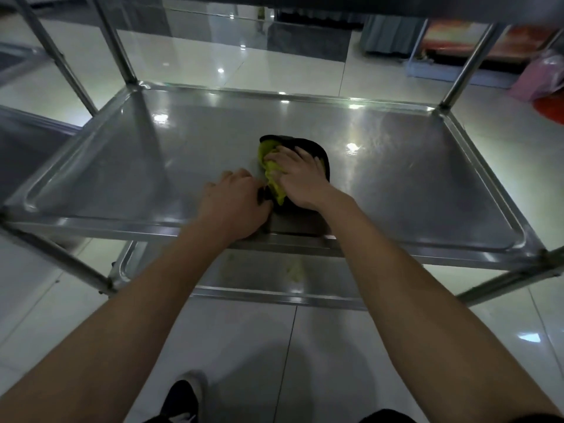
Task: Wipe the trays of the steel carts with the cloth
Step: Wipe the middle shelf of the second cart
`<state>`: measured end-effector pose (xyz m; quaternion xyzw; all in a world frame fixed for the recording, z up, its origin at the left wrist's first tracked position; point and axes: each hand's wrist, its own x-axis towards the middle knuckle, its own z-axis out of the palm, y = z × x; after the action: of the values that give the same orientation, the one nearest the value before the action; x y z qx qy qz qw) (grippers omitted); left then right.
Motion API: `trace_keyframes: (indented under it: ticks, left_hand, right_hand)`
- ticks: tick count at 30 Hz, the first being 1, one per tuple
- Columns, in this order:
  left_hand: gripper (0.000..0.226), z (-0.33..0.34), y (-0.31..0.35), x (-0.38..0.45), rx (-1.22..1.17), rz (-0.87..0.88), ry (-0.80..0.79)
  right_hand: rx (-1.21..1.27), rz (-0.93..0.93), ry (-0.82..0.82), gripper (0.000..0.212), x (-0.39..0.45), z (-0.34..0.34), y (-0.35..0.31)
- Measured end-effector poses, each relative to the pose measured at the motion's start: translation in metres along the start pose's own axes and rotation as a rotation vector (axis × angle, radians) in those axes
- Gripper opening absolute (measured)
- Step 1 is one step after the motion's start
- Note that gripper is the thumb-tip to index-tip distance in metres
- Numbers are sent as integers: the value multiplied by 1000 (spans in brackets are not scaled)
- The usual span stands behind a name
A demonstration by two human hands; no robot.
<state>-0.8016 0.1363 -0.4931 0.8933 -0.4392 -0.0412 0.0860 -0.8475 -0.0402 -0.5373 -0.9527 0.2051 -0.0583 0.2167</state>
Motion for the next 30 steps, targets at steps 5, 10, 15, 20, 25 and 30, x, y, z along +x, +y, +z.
trace_keyframes:
  ticks: [5, 10, 15, 20, 25, 30]
  left_hand:
    - [41, 7, 40, 23, -52, 80, 17]
    - [43, 21, 95, 57, -71, 150, -8]
    - [40, 34, 118, 78, 1, 109, -40]
    - [36, 40, 120, 76, -4, 112, -2]
    - [35, 45, 117, 71, 17, 130, 34]
    - [36, 51, 113, 71, 23, 162, 90]
  right_hand:
    - [-95, 44, 63, 43, -17, -21, 45]
    - [-111, 160, 94, 44, -37, -61, 121]
    - [-127, 287, 171, 44, -62, -100, 191]
    - [-131, 528, 333, 42, -106, -138, 255]
    - [-141, 572, 323, 44, -105, -135, 251]
    - [-132, 519, 283, 44, -93, -119, 215]
